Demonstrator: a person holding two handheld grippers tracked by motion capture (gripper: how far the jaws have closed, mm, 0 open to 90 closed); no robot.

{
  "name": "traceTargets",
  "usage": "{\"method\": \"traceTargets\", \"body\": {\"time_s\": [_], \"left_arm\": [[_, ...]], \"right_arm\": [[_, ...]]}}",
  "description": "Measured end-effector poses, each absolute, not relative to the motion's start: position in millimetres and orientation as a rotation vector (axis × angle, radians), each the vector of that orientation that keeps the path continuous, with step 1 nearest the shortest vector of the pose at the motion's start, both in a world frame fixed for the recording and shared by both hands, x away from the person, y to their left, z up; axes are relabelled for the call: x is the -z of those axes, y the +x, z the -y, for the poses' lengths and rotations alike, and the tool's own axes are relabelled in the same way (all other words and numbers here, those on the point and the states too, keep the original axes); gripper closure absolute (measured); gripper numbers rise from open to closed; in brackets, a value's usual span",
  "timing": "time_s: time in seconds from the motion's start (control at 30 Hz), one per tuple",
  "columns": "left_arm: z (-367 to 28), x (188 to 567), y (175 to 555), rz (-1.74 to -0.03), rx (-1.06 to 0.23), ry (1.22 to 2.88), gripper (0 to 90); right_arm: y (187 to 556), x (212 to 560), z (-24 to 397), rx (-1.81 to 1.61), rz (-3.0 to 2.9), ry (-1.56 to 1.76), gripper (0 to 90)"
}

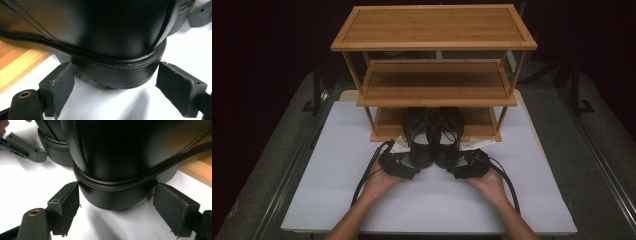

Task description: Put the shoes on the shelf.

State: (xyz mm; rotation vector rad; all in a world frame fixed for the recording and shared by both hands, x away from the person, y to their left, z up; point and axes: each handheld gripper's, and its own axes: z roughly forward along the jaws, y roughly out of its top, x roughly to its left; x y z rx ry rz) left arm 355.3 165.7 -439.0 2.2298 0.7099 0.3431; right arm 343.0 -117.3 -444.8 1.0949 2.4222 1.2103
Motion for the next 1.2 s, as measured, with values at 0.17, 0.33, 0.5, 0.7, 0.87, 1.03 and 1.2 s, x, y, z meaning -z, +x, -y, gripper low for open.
{"method": "traceTargets", "body": {"time_s": [0.17,0.33,0.5,0.7,0.87,1.03,1.2], "left_arm": [[-166.4,434.7,357.8,-0.713,-0.328,2.218,14.6],[-166.4,432.2,365.9,-0.720,-0.318,2.215,14.5],[-165.7,429.2,378.3,-0.725,-0.314,2.215,14.6],[-163.4,424.6,395.5,-0.733,-0.326,2.202,14.6],[-160.8,423.5,411.5,-0.754,-0.341,2.204,14.5],[-158.2,427.9,427.2,-0.772,-0.361,2.216,14.2],[-156.1,431.1,438.5,-0.791,-0.378,2.201,14.1]], "right_arm": [[345.5,437.7,119.3,-1.236,-2.413,1.086,20.9],[353.5,432.3,120.4,-1.247,-2.412,1.088,20.8],[365.8,430.9,121.1,-1.250,-2.416,1.101,20.7],[380.8,428.8,120.7,-1.246,-2.388,1.119,20.5],[396.4,429.7,120.2,-1.248,-2.366,1.146,20.5],[410.5,432.5,114.8,-1.206,-2.351,1.165,20.5],[421.7,435.8,113.2,-1.198,-2.327,1.168,20.5]]}}
